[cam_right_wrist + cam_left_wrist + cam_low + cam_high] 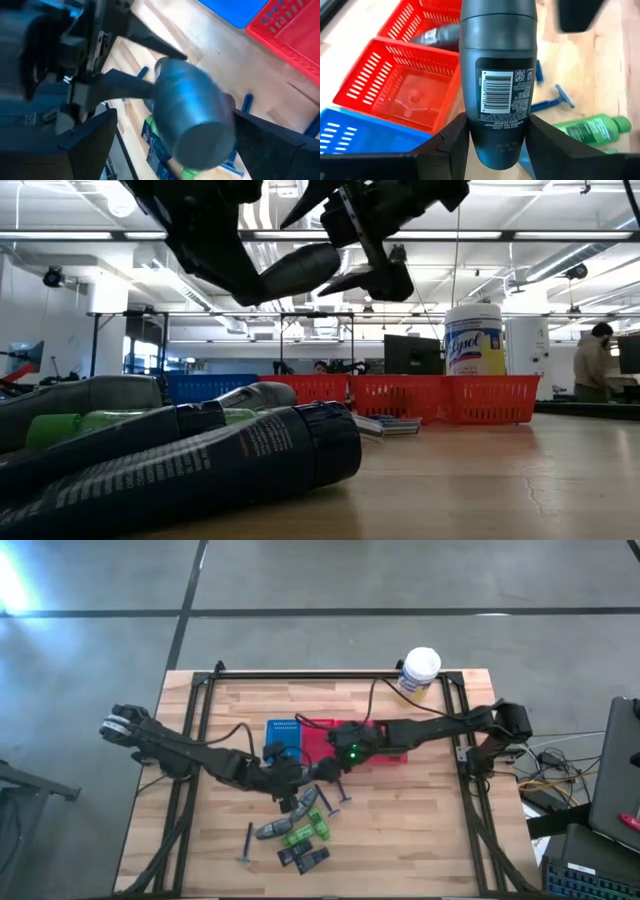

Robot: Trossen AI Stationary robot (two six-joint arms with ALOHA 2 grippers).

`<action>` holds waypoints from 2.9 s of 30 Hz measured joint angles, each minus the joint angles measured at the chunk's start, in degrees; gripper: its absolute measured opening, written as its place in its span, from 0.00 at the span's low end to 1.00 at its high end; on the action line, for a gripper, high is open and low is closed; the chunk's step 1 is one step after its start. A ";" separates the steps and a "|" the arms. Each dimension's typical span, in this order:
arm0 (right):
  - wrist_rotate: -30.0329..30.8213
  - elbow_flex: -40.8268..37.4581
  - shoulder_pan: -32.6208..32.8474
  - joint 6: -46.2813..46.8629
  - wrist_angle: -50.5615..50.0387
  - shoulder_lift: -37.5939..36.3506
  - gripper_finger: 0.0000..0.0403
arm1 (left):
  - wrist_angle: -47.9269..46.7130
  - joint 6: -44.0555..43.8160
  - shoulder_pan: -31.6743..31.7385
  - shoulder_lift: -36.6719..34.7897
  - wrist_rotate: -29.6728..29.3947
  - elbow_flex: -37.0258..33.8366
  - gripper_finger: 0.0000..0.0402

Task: Pick & Place Travel size toiletries
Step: Put the gray deodorant into the middle red bin, then put the blue razor into the blue bin

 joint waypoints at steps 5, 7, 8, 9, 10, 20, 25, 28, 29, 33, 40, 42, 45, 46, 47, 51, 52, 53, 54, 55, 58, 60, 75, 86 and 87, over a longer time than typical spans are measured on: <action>0.00 0.08 -1.02 -0.32 0.01 0.60 0.87 | 0.07 0.46 0.13 0.00 -0.28 0.00 0.41; -0.44 -0.07 -1.32 -0.36 0.04 0.60 0.82 | 0.08 0.47 0.24 0.00 -0.35 -0.05 0.41; -0.75 -0.12 -1.43 -0.42 -0.02 0.60 0.79 | 0.21 0.43 0.32 0.00 -0.46 -0.12 0.41; -1.12 -0.13 -1.51 -0.54 -0.03 0.60 0.75 | 0.37 0.43 0.33 0.00 -0.56 -0.22 0.41; -1.54 -0.14 -1.51 -0.61 -0.03 0.60 0.71 | 0.40 0.41 0.33 0.00 -0.73 -0.28 0.41; -2.43 -0.38 -2.00 -0.90 -0.18 0.60 0.47 | 0.77 0.48 0.63 -0.02 -1.19 -0.43 0.42; 0.37 -0.09 -2.27 -3.21 -3.24 0.07 0.47 | 0.33 -0.79 0.59 -0.05 -2.30 -0.52 0.53; 4.83 -0.18 -2.62 -5.04 -7.45 -1.21 0.47 | -2.30 -3.52 0.21 -0.15 -2.47 -0.50 0.59; 7.16 -0.17 -2.73 -5.81 -9.55 -1.99 0.47 | -3.90 -4.86 0.05 -0.13 -2.41 -0.52 0.61; 21.62 -0.18 -2.71 -7.57 -20.10 -6.33 0.47 | -10.20 -10.59 -0.89 -0.13 -2.29 -0.56 0.67; 40.19 -0.62 -0.55 -5.71 -32.63 -7.57 0.47 | -13.81 -17.31 -2.64 -0.13 0.14 -0.84 0.68; 40.22 -1.77 -0.58 -4.49 -33.16 -4.77 0.47 | -13.81 -19.44 -2.54 -0.15 3.37 -1.71 0.68; 41.76 -3.03 -0.70 -2.13 -33.36 -0.70 0.51 | -14.22 -21.74 -2.61 -0.15 7.61 -3.27 0.68; 42.85 -3.17 -0.54 -0.96 -33.32 -0.07 0.52 | -14.23 -22.09 -2.87 -0.16 8.75 -3.51 0.68; 44.05 -3.18 -0.30 0.09 -33.22 0.34 0.54 | -14.35 -22.33 -3.22 -0.17 9.70 -3.59 0.68; 49.70 -3.29 0.84 0.59 -33.00 0.42 0.62 | -14.84 -23.84 -4.87 -0.73 10.51 -3.61 0.67; 50.40 -3.29 0.89 0.22 -32.99 0.31 0.64 | -15.22 -24.16 -5.23 -1.04 10.64 -3.61 0.67; 50.39 -3.29 0.90 -0.46 -32.97 0.21 0.65 | -15.78 -24.30 -5.59 -1.24 11.07 -3.61 0.67; 50.05 -3.29 0.85 -1.28 -32.92 0.18 0.67 | -16.43 -24.31 -5.95 -1.43 11.60 -3.61 0.67; 49.38 -3.29 0.63 -1.79 -32.92 0.19 0.68 | -16.86 -24.10 -6.32 -1.58 12.67 -3.76 0.67; 47.10 -3.29 0.39 -2.69 -33.02 0.24 0.73 | -17.05 -22.28 -7.36 -1.90 18.09 -4.65 0.67; 46.91 -3.29 0.47 -2.66 -33.03 -0.09 0.76 | -16.61 -21.36 -8.13 -1.90 23.11 -5.37 0.67; 45.64 -3.31 1.70 -4.08 -33.51 -3.69 0.88 | -18.25 -71.61 -15.58 -1.64 31.36 -8.32 0.67; 45.66 -3.39 1.57 -5.87 -33.39 -3.77 0.82 | -13.65 -83.04 -20.63 5.62 30.80 -9.20 0.67; 45.66 -3.39 1.57 -5.89 -33.38 -3.77 0.81 | -13.35 -83.07 -20.60 6.54 30.81 -9.20 0.67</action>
